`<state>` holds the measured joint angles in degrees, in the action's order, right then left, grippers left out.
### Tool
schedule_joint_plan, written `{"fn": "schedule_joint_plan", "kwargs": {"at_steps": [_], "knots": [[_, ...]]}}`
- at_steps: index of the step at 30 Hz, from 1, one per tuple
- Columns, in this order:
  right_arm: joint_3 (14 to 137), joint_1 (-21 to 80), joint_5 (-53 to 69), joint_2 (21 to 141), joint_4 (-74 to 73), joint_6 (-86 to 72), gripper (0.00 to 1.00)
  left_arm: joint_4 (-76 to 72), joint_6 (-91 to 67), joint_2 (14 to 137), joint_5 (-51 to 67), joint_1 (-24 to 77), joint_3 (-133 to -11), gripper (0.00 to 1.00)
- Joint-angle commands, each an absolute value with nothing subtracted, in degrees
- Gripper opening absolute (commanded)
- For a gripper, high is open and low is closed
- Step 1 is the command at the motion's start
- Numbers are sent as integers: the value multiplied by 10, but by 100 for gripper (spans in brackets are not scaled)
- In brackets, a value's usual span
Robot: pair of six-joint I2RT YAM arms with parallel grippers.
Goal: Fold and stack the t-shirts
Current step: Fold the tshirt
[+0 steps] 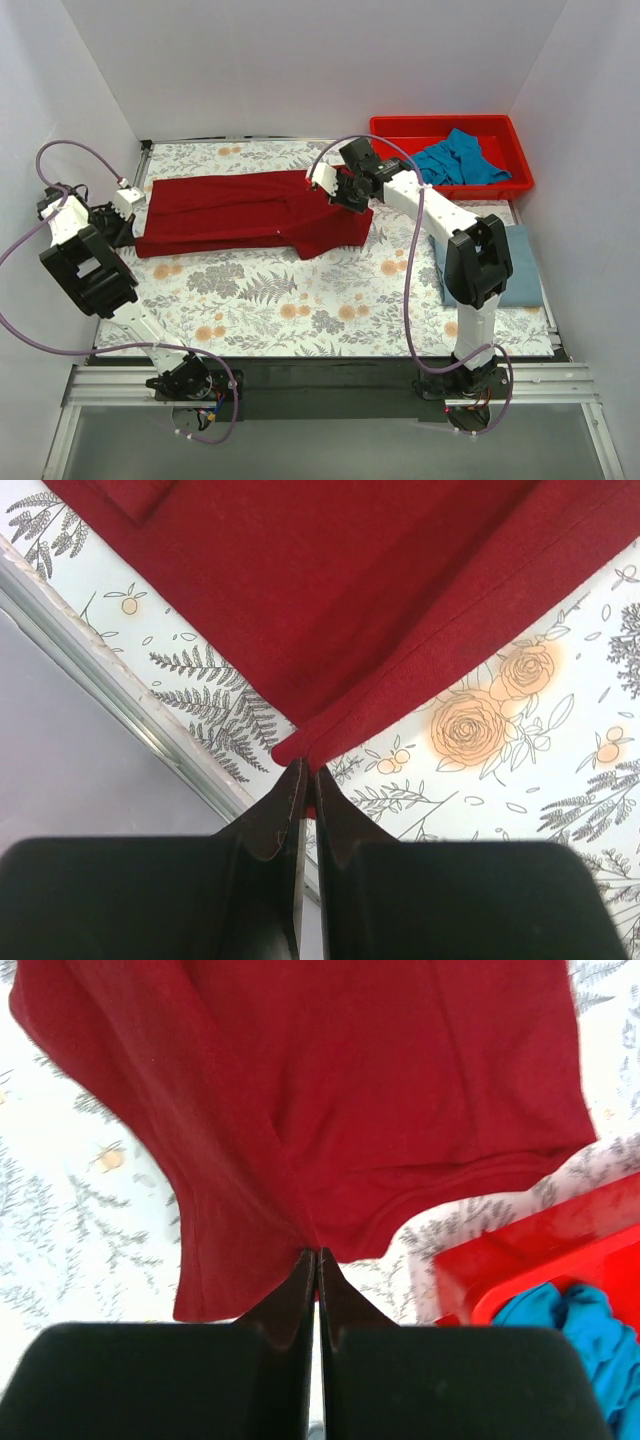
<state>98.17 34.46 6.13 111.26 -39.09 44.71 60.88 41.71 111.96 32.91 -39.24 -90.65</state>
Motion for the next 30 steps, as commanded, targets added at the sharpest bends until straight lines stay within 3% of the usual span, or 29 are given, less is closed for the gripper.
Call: {"fn": "schedule_joint_plan", "kwargs": {"at_steps": [1,30], "knots": [[1045,340,53,1135,-393,464,1,580,379,1118,346,-389,-924,0],[1176,301,43,1258,-392,516,1,446,275,1208,287,-316,-992,0]]}}
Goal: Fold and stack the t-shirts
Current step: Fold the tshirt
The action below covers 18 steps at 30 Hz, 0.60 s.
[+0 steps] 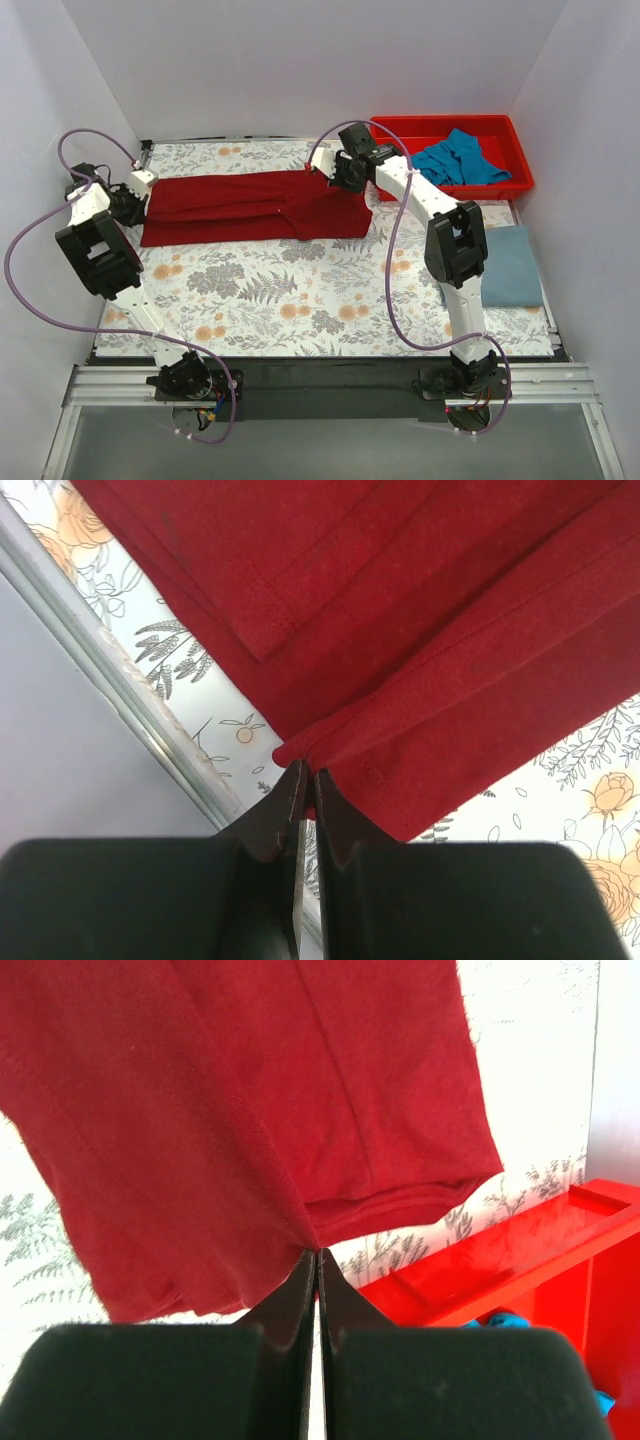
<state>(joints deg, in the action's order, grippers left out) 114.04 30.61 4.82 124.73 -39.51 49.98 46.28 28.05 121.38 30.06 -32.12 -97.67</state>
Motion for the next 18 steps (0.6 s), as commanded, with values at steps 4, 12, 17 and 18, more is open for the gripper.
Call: {"fn": "schedule_joint_plan", "kwargs": {"at_steps": [4,12,17,18], "knots": [[1193,301,43,1276,-391,519,1,440,272,1215,279,-315,-983,0],[1234,301,31,1317,-388,522,1,422,265,1230,260,-313,-977,0],[1241,302,24,1332,-374,524,1,418,260,1234,254,-313,-977,0],[1241,302,23,1334,-368,525,1,418,260,1234,253,-313,-976,0]]}}
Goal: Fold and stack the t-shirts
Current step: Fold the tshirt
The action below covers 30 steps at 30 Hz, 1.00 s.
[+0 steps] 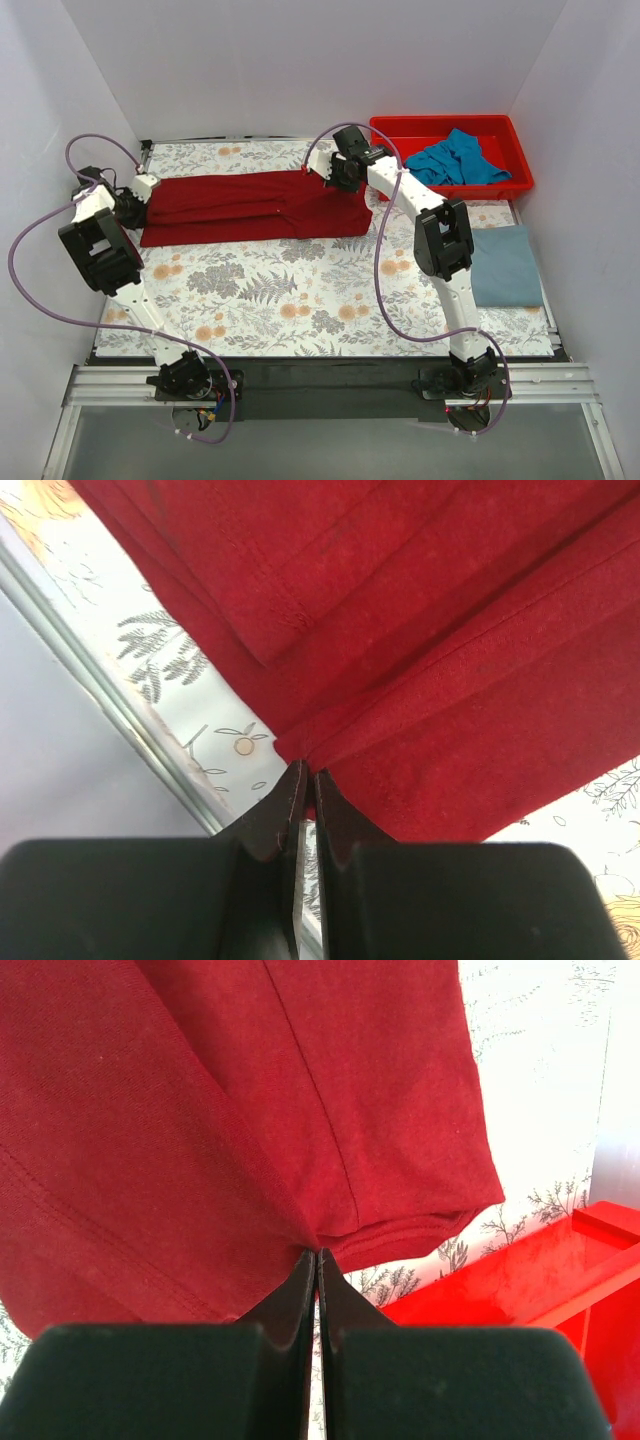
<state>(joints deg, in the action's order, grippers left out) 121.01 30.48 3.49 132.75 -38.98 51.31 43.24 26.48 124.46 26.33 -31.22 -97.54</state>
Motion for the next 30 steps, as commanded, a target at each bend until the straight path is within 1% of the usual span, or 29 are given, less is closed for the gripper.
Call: {"fn": "schedule_joint_plan", "kwargs": {"at_steps": [1,4,6,7,8,9,12,13,15,18,20,21,24,28,30], "knots": [[1241,302,19,1337,-367,526,1,419,259,1233,253,-311,-974,0],[1242,307,3,1346,-353,523,1,414,244,1234,249,-310,-972,1],[1255,306,-26,1349,-351,515,2,412,206,1235,247,-310,-978,14],[1261,306,-30,1348,-352,500,12,417,192,1237,247,-311,-996,19],[1266,306,-32,1344,-353,491,18,441,175,1238,251,-313,-1007,23],[1261,303,-26,1325,-355,482,29,457,151,1238,271,-316,-1020,31],[1218,301,-13,1282,-361,434,41,496,93,1219,289,-319,-1041,45],[1202,301,-5,1252,-362,424,46,497,76,1211,294,-320,-1038,46],[1164,298,-4,1212,-369,381,47,501,40,1179,308,-321,-1021,47],[1125,288,69,1178,-398,317,43,494,16,1133,336,-315,-964,48],[1102,283,88,1168,-407,288,41,487,4,1121,334,-311,-945,48],[1085,280,104,1162,-410,267,40,484,-26,1115,331,-310,-930,48],[1066,275,125,1162,-417,233,40,481,-42,1111,323,-309,-903,47],[1037,271,143,1168,-416,212,39,435,-71,1093,282,-310,-856,48],[1033,270,146,1180,-414,205,39,425,-72,1092,290,-309,-845,48]]}}
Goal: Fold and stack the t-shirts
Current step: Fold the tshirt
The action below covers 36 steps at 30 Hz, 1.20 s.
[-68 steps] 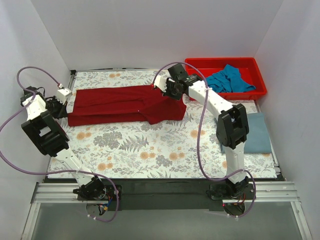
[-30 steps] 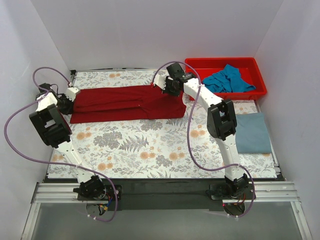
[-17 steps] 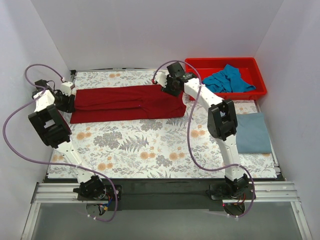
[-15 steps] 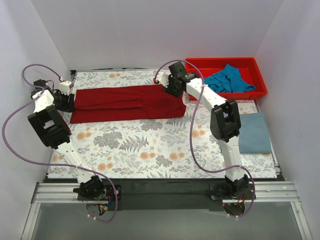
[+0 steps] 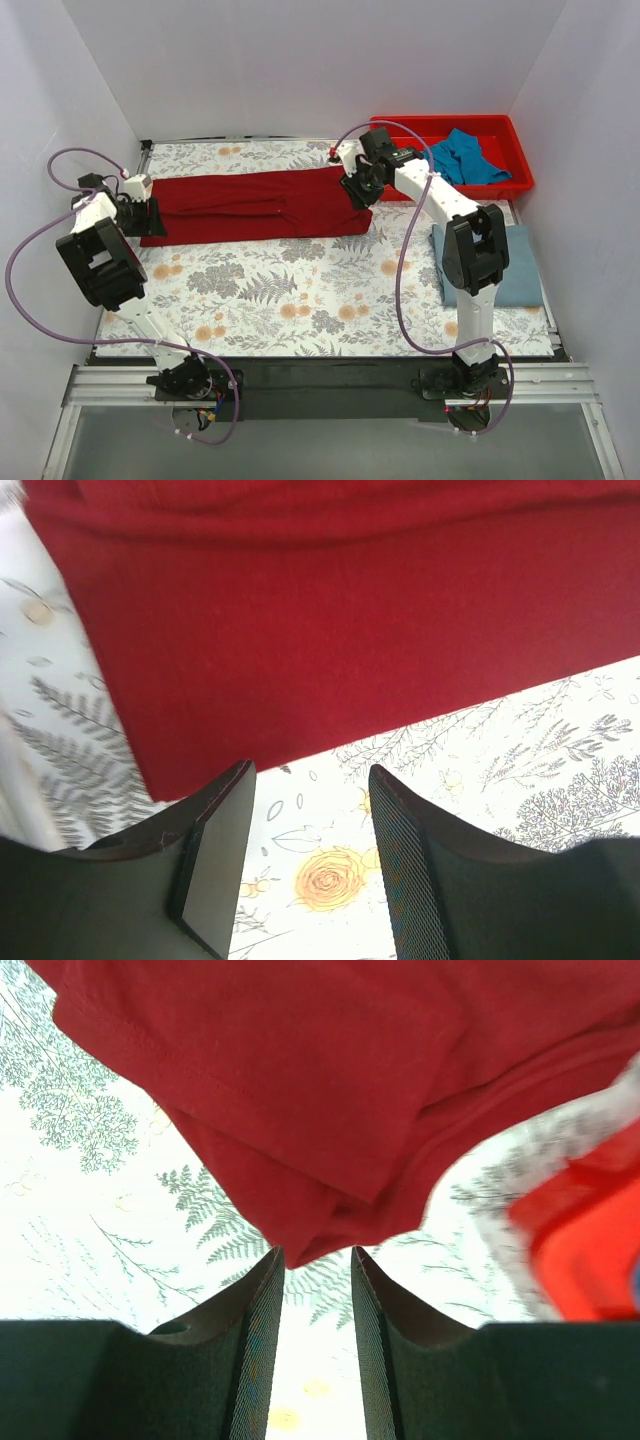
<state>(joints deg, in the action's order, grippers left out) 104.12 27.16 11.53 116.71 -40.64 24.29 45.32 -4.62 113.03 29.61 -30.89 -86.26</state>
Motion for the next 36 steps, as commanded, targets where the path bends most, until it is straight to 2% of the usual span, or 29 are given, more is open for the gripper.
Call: {"fn": "schedule_joint_plan", "kwargs": {"at_steps": [1,15,17,19,21,27,31,36], "knots": [[1034,270,146,1186,-415,198,39,423,-76,1096,293,-308,-840,48],[1027,269,137,1256,-411,190,38,365,-119,1167,220,-301,-837,47],[1020,269,129,1259,-410,192,36,364,-114,1178,201,-301,-838,44],[1013,269,121,1264,-410,197,29,364,-111,1191,188,-301,-834,40],[999,269,125,1264,-412,199,19,367,-104,1198,169,-301,-831,30],[941,270,127,1234,-412,204,1,377,-68,1194,129,-301,-795,7],[886,275,125,1190,-412,207,1,376,-34,1151,121,-303,-742,0],[805,283,133,1110,-413,208,1,391,-2,1076,122,-315,-681,0]]}}
